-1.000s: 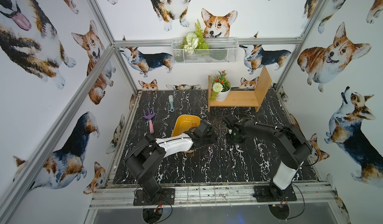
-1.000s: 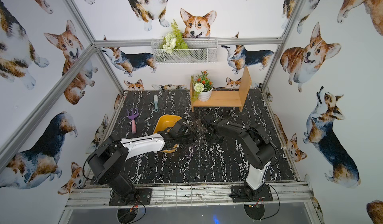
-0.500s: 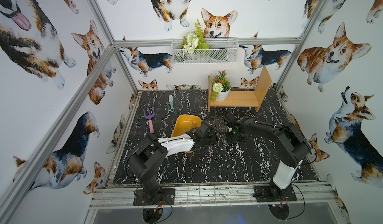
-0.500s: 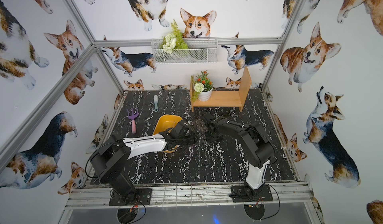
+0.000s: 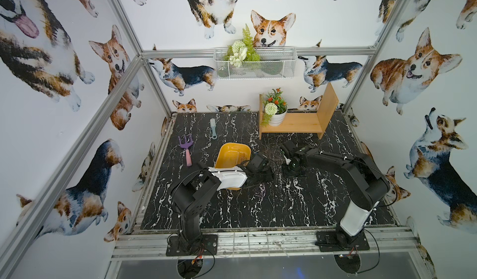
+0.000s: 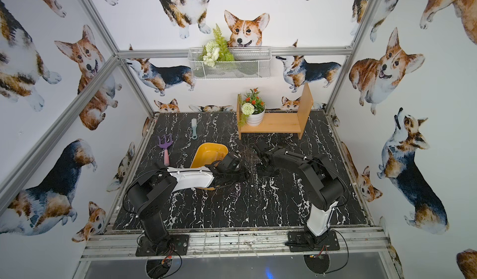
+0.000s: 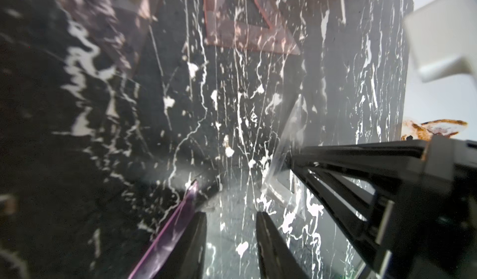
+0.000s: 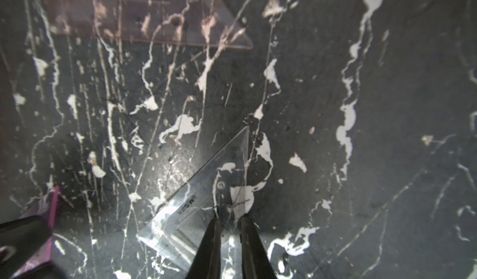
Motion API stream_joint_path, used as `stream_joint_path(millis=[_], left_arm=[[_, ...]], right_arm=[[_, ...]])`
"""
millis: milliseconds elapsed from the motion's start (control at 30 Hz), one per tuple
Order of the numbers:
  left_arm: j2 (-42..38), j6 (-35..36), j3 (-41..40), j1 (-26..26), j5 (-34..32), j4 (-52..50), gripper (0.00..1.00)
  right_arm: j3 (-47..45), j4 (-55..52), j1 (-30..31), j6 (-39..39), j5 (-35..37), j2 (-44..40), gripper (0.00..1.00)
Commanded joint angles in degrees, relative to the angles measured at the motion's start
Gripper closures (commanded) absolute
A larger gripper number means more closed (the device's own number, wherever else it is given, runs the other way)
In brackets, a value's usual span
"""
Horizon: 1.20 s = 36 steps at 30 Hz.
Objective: Put the scattered rulers into the storage box
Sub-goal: Pick up the ruler from the center of the board.
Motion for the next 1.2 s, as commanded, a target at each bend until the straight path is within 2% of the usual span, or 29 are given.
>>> stream_joint_path(millis=[0, 533, 767, 967, 1167], left_arm=[[1.1, -1.0, 1.0, -0.2, 1.8, 2.8, 0.62], [8.5, -4.3, 4.2, -1.0, 5.7, 6.7, 0.62], [9.6, -7.9, 2.2, -1.1, 8.4, 13.4, 0.64], [10.0, -8.4, 3.3, -1.1, 9.2, 13.7, 0.74], [9.6, -8.2, 3.7, -1.1, 9.5, 12.6, 0.95]], right_arm=[[-2.9, 0.2, -0.8, 0.6, -2.0, 1.8, 0.86], [-6.8, 3.1, -2.8, 0.2, -4.5, 1.0, 0.87], [-7.8, 3.9, -3.4, 0.1, -5.5, 1.1, 0.88], [-7.8, 3.9, -3.5, 0.2, -5.6, 0.6, 0.88], [-6.0, 2.4, -3.7, 0.5, -4.5, -2.9, 0.87]])
